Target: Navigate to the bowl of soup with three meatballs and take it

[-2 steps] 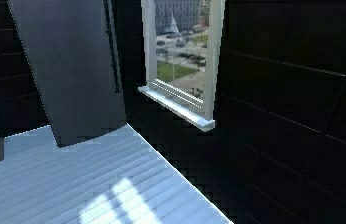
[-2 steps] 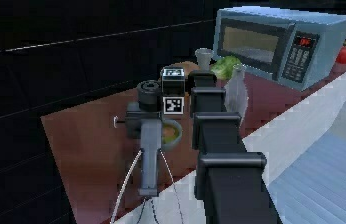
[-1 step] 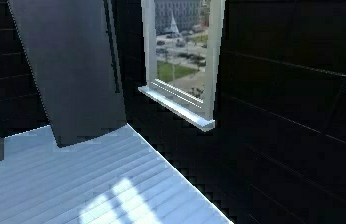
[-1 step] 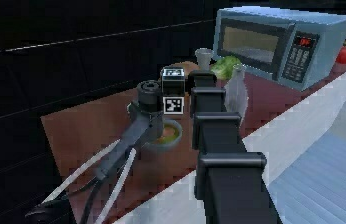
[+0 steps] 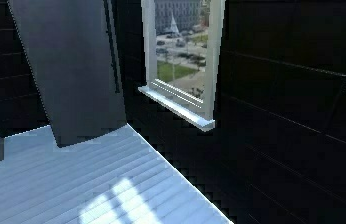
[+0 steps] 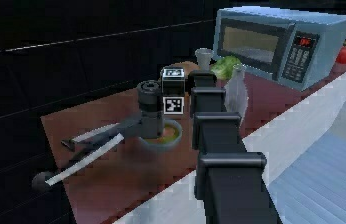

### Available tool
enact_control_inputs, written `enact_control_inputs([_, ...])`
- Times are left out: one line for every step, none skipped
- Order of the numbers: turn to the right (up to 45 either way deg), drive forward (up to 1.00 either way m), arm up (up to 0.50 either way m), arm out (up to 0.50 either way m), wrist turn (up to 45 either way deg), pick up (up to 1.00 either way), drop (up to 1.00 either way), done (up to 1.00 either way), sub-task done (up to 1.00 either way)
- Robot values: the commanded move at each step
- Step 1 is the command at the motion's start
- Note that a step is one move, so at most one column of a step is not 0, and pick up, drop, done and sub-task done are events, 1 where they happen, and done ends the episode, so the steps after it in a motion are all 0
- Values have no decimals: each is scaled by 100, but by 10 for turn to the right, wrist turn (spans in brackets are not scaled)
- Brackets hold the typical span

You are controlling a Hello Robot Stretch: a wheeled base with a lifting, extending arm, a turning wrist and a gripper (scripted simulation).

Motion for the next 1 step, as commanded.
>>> enact_control_inputs([0,0,0,0,450,0,0,0,0])
